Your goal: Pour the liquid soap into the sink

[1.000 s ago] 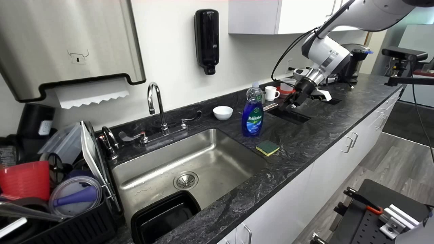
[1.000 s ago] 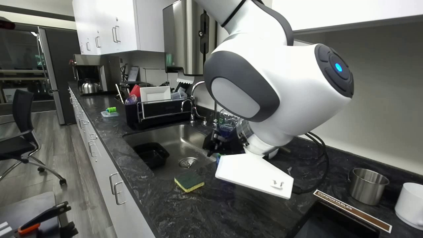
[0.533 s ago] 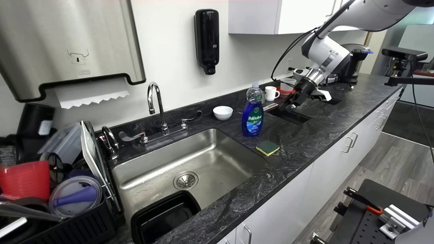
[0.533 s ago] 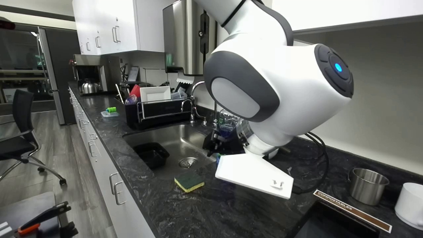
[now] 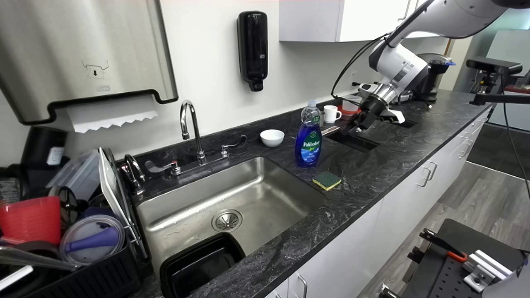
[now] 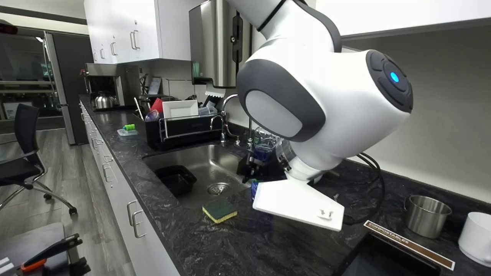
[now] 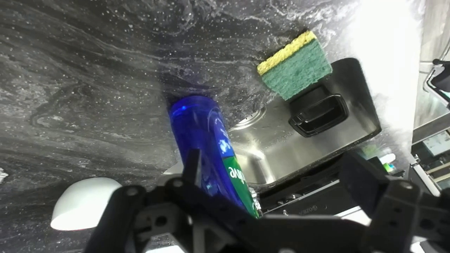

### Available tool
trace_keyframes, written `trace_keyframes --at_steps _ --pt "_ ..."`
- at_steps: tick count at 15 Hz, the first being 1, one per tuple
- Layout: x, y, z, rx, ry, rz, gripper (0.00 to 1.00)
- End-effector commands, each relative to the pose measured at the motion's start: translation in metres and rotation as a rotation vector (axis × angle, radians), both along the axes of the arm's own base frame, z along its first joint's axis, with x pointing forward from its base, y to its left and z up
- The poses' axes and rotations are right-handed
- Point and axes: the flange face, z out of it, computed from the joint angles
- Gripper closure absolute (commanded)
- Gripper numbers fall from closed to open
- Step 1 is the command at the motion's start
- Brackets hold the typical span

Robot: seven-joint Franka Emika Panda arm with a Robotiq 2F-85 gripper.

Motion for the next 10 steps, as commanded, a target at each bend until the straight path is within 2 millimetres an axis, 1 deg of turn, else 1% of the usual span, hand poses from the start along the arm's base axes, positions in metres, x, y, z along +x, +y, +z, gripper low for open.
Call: trace_keyframes --at_steps 1,3,5,10 --pt "0.005 -0.009 -0.003 -0.031 -0.112 0.038 0.0" --pt "0.007 -0.013 -0.008 -0.04 -0.158 0.052 0.0" --pt "0.01 -0.016 -0.017 -0.032 -0.217 0.063 0.0" --pt "0.016 -0.011 -0.054 0.013 -0.347 0.138 0.0"
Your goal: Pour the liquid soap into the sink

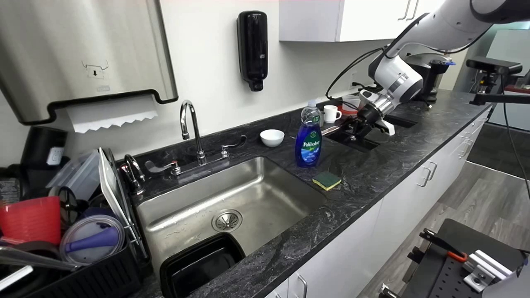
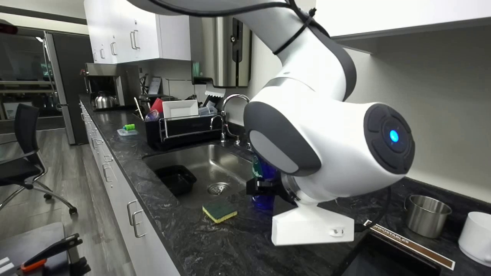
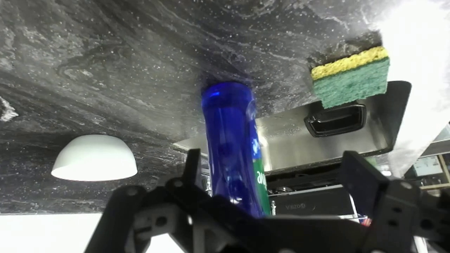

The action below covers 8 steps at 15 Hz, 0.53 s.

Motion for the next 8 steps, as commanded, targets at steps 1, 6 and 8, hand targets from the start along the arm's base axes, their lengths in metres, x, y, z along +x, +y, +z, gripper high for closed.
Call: trace_keyframes --at_steps 1,6,8 --pt "0.008 -0.001 -0.019 0.028 -0.103 0.064 0.0" --pt "0.019 0.0 -0.029 0.049 -0.169 0.14 0.0" --pt "0.026 -0.001 -0.023 0.06 -0.194 0.162 0.0"
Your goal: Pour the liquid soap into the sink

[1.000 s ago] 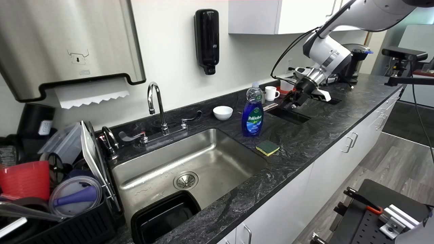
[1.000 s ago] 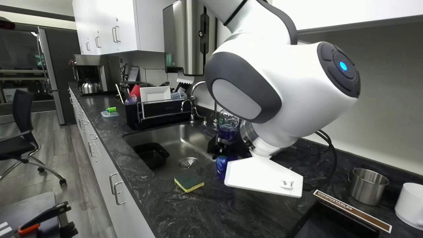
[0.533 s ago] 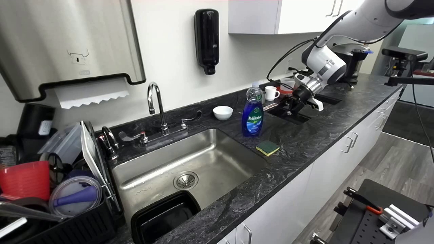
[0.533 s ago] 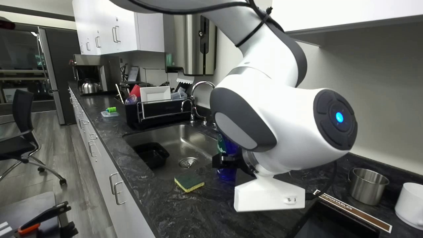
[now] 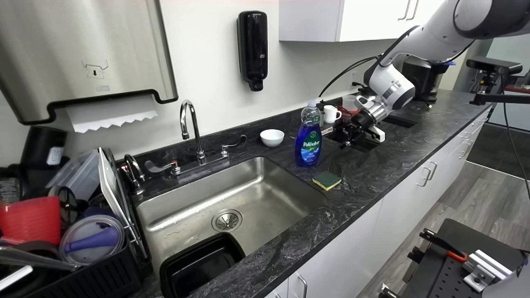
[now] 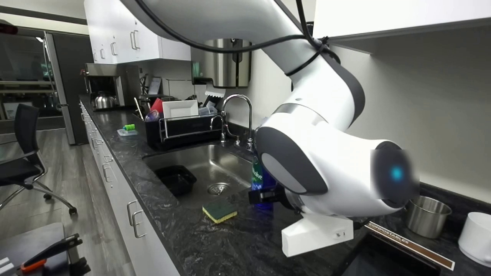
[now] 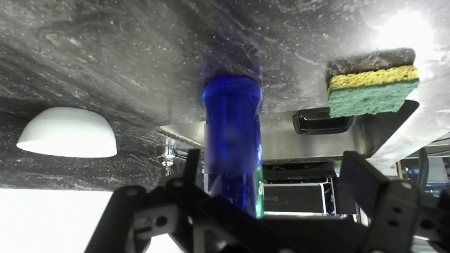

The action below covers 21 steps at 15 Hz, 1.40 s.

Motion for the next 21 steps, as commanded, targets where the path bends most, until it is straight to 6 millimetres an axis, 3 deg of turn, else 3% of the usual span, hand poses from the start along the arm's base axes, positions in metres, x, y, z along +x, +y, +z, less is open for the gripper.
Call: trace_keyframes --at_steps 1,7,21 --pt "0.012 -0.005 0.008 0.045 -0.076 0.047 0.0" --pt "0.031 0.006 0.02 0.092 -0.109 0.104 0.0" --pt "0.06 0.046 -0.01 0.208 -0.1 0.214 0.0"
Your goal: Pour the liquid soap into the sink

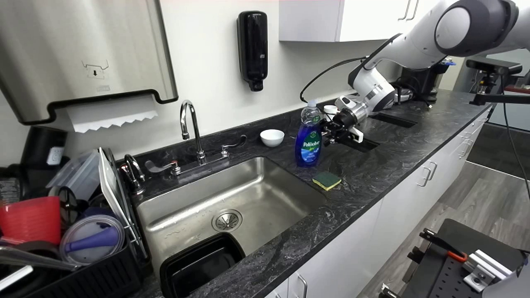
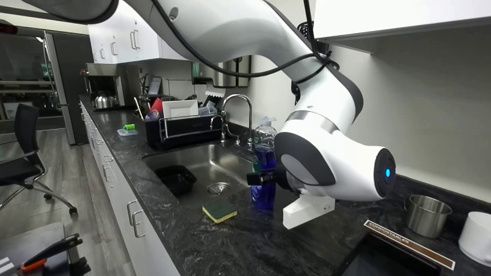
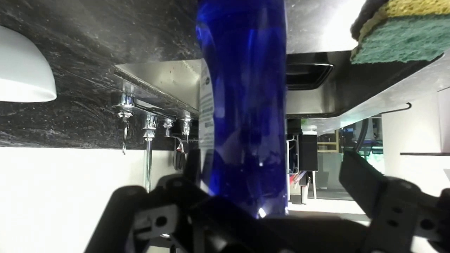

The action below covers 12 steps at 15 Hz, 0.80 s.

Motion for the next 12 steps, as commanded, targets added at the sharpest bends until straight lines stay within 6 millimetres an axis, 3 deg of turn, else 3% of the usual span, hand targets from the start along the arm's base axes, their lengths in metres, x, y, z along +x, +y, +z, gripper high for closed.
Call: trace_keyframes --at_steps 1,12 --pt "0.005 0.001 -0.005 0.063 -0.035 0.03 0.0" --pt "0.001 -0.004 -0.023 0.159 -0.038 0.007 0.0"
